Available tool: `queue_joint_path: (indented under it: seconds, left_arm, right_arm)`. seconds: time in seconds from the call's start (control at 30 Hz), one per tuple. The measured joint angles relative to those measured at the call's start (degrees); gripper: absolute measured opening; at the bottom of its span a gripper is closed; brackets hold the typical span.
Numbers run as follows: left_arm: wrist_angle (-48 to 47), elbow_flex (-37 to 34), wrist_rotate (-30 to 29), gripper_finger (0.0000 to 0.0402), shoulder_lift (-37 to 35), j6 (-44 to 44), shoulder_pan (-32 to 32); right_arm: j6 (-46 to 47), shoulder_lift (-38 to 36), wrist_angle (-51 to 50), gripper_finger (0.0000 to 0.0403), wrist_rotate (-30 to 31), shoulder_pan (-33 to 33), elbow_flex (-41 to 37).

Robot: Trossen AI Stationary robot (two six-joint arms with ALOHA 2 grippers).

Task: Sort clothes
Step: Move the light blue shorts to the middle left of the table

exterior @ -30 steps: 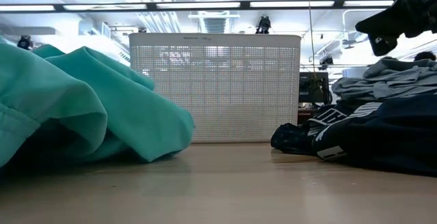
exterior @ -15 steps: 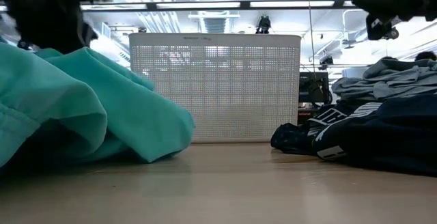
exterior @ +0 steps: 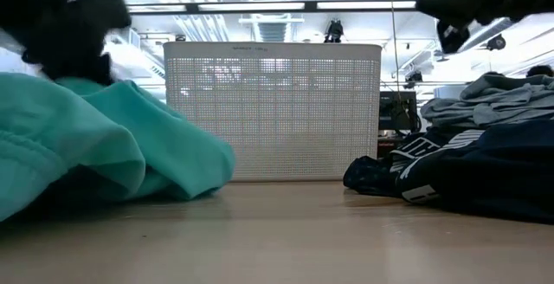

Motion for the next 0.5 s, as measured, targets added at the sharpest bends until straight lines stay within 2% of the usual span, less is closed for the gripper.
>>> queue_joint_path:
  seconds: [0.1, 0.2, 0.3, 0.4, 0.5]
  left_arm:
    - [4.9, 0.0, -7.3, 0.0001, -3.7, 7.5, 0.2]
    - [6.7, -0.2, -10.1, 0.0, -7.5, 12.6, 0.2]
    - [7.2, -1.4, -13.0, 0.0, -11.4, 14.2, 0.2]
    - [7.7, -2.8, -15.7, 0.0, -15.7, 15.0, 0.2]
    - [11.4, -4.8, -17.6, 0.0, -20.1, 18.2, 0.2]
  right_arm:
    - [-0.9, 5.6, -4.2, 0.0, 0.0, 0.0, 5.9]
    - [-2.8, 10.5, -12.2, 0.0, 0.3, 0.0, 13.3]
    - [-6.2, 14.6, -19.9, 0.0, 2.9, 0.0, 19.5]
    - [-9.3, 17.9, -22.7, 0.0, 6.5, 0.0, 22.6]
    - [-11.6, 19.7, -21.2, 0.0, 7.6, -0.7, 22.8]
